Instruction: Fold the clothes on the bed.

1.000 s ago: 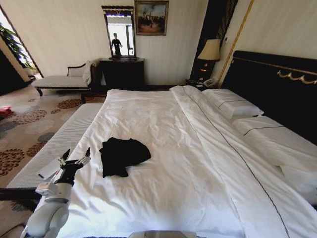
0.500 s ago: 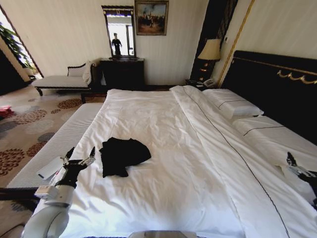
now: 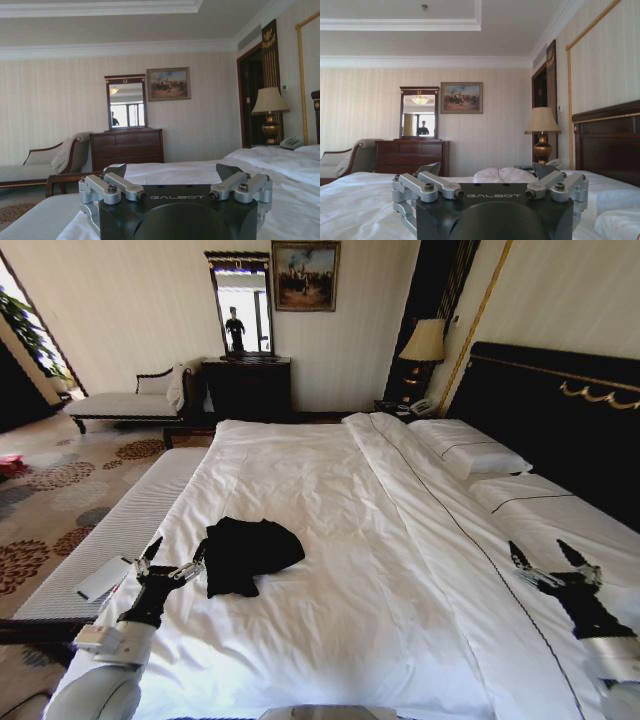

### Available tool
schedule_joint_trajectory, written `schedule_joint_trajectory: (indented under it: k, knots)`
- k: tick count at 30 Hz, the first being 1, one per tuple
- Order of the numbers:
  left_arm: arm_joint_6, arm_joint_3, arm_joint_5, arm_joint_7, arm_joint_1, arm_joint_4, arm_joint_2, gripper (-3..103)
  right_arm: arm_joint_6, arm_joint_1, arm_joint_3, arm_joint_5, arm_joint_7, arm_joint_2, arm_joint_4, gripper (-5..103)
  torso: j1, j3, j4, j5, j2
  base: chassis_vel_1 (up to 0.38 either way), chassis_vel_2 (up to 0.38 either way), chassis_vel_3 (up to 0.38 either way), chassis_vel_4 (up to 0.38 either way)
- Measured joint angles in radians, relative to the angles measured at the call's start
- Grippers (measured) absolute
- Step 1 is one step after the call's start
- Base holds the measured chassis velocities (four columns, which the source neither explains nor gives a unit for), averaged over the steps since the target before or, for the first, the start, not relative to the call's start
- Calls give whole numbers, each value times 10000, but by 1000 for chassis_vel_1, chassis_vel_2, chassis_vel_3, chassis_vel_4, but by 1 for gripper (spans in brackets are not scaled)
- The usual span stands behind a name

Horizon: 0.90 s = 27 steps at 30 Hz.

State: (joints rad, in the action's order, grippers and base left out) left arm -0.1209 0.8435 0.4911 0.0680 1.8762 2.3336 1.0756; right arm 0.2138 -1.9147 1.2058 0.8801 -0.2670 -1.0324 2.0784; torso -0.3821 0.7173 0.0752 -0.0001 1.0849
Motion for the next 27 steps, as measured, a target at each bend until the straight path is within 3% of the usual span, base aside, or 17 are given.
schedule_joint_trajectory:
  k: [7,17,27]
  knots:
    - [-113,61,30,-51,172,105,199,100,-293,532,-535,-568,595,76,117,100,0,0,-1,1,0,0,0,0,0]
    - [-123,35,68,-4,77,-80,346,100,-215,632,-704,-1303,783,-141,93,100,1,0,1,0,0,0,0,0,0]
    - [-102,36,171,47,-47,-264,297,100,-188,852,-1025,-1392,1288,-285,-17,100,-1,0,0,2,0,9,7,-11,-12]
